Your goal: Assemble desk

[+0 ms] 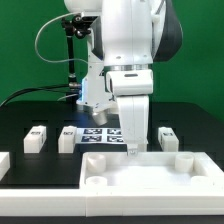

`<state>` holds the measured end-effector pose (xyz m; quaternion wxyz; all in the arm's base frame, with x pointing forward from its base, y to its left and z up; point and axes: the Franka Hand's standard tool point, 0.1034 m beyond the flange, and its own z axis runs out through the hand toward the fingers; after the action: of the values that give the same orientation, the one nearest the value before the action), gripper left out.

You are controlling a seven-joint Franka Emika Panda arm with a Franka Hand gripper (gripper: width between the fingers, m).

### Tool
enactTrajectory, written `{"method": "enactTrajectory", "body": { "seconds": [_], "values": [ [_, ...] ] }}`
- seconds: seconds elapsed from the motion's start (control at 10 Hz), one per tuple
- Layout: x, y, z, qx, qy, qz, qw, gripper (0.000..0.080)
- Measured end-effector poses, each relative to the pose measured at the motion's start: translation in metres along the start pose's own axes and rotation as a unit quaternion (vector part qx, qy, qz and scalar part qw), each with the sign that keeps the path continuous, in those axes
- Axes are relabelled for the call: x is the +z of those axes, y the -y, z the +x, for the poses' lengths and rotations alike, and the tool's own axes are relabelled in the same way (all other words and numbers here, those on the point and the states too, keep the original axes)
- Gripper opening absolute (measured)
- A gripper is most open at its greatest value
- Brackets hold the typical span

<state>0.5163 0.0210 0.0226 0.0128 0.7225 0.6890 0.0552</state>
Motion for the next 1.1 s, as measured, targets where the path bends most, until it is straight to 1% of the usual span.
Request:
{"method": "enactTrajectory", "body": {
  "seconds": [0.1, 0.2, 0.3, 0.4, 0.5, 0.6, 0.7, 0.8, 1.1],
  "values": [
    [0.0006, 0.0002, -0.0002, 0.0, 0.0, 0.0, 1.0, 0.0054],
    [0.0011, 0.0005, -0.0007, 0.001, 0.0, 0.001, 1.0, 0.0216],
    [0.0013, 0.0006, -0.0009, 0.001, 0.0, 0.001, 1.0, 0.0349],
    [0.0014, 0.0007, -0.0011, 0.001, 0.0, 0.001, 1.0, 0.0349],
    [0.0016, 0.0009, -0.0012, 0.001, 0.0, 0.001, 1.0, 0.0539],
    [0.0017, 0.001, -0.0013, 0.001, 0.0, 0.002, 1.0, 0.0539],
    [0.0018, 0.001, -0.0014, 0.002, 0.0, 0.002, 1.0, 0.0626],
    [0.0019, 0.0011, -0.0015, 0.002, 0.0, 0.002, 1.0, 0.0642],
    [0.0022, 0.0012, -0.0017, 0.002, 0.0, 0.002, 1.0, 0.0649]
  ]
}}
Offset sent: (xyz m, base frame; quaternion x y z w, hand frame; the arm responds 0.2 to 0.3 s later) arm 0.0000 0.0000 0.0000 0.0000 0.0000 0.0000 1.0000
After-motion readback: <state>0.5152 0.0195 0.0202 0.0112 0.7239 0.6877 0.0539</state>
